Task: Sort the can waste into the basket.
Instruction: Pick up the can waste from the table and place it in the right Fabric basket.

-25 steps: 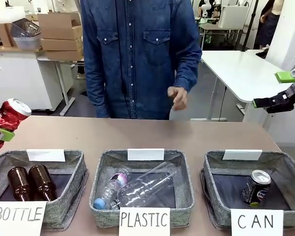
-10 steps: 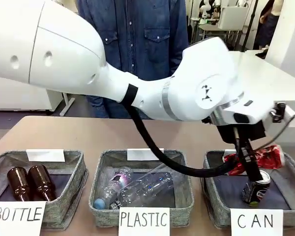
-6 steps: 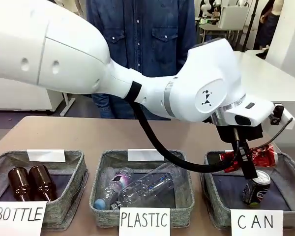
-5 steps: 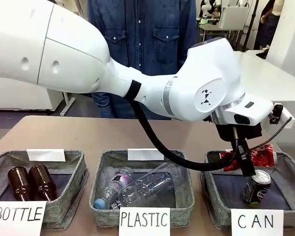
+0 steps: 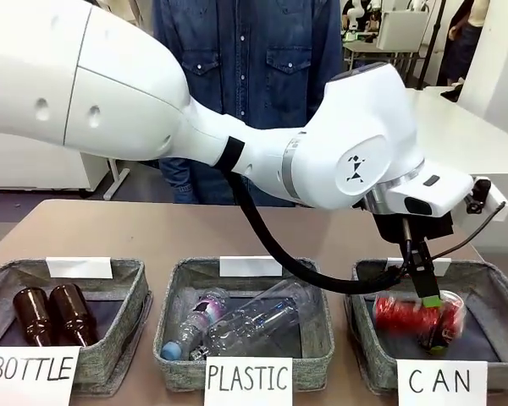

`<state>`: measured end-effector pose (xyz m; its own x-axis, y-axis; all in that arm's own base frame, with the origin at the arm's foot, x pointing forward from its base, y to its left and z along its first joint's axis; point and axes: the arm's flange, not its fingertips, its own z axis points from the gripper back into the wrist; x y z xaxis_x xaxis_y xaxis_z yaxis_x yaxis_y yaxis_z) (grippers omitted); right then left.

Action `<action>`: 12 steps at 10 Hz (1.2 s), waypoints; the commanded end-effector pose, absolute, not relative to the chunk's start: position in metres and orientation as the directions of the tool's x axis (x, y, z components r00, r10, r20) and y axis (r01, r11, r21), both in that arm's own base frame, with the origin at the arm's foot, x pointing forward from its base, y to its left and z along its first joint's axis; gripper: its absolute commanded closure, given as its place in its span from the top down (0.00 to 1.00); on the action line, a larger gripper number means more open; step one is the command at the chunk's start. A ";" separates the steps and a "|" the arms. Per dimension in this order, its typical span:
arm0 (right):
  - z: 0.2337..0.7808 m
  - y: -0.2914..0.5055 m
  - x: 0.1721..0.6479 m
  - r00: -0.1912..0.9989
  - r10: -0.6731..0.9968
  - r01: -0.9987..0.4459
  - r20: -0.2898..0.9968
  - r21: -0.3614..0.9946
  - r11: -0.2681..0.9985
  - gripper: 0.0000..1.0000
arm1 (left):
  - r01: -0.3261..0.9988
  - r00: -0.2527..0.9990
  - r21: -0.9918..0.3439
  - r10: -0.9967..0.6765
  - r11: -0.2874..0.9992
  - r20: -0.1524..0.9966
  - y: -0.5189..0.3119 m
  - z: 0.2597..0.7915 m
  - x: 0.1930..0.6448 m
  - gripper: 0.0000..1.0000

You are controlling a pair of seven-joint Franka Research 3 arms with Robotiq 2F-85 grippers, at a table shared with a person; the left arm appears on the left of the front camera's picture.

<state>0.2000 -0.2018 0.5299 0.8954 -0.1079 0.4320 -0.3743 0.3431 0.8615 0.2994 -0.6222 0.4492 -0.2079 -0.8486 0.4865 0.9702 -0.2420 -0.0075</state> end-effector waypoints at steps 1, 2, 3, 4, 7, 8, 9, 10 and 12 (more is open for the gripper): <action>0.534 -0.202 0.202 0.893 -0.126 -0.370 0.432 0.864 0.341 1.00 | 0.973 -0.204 0.008 -0.845 -0.231 0.494 -0.615 0.454 0.297 1.00; 0.534 -0.202 0.202 0.893 -0.126 -0.370 0.432 0.864 0.341 1.00 | 0.973 -0.205 0.009 -0.844 -0.231 0.496 -0.614 0.455 0.297 1.00; 0.534 -0.202 0.202 0.893 -0.126 -0.370 0.432 0.864 0.341 1.00 | 0.974 -0.201 0.007 -0.843 -0.228 0.498 -0.612 0.457 0.298 1.00; 0.534 -0.202 0.202 0.893 -0.126 -0.370 0.432 0.864 0.341 1.00 | 0.974 -0.195 0.001 -0.843 -0.225 0.502 -0.609 0.458 0.300 1.00; 0.534 -0.202 0.202 0.893 -0.126 -0.370 0.432 0.864 0.341 1.00 | 0.979 -0.121 -0.086 -0.873 -0.182 0.472 -0.567 0.478 0.307 1.00; 0.534 -0.202 0.202 0.893 -0.126 -0.370 0.432 0.864 0.341 1.00 | 0.979 -0.097 -0.120 -0.888 -0.167 0.449 -0.533 0.489 0.310 1.00; 0.534 -0.202 0.202 0.893 -0.126 -0.370 0.432 0.864 0.341 1.00 | 0.979 -0.038 -0.163 -0.900 -0.120 0.434 -0.489 0.501 0.316 1.00; 0.534 -0.202 0.202 0.893 -0.126 -0.370 0.432 0.864 0.341 1.00 | 0.981 0.042 -0.191 -0.904 -0.045 0.426 -0.440 0.511 0.328 1.00; 0.530 -0.202 0.200 0.895 -0.108 -0.374 0.432 0.862 0.343 1.00 | 0.920 0.357 -0.310 -0.836 0.238 0.416 -0.326 0.527 0.364 1.00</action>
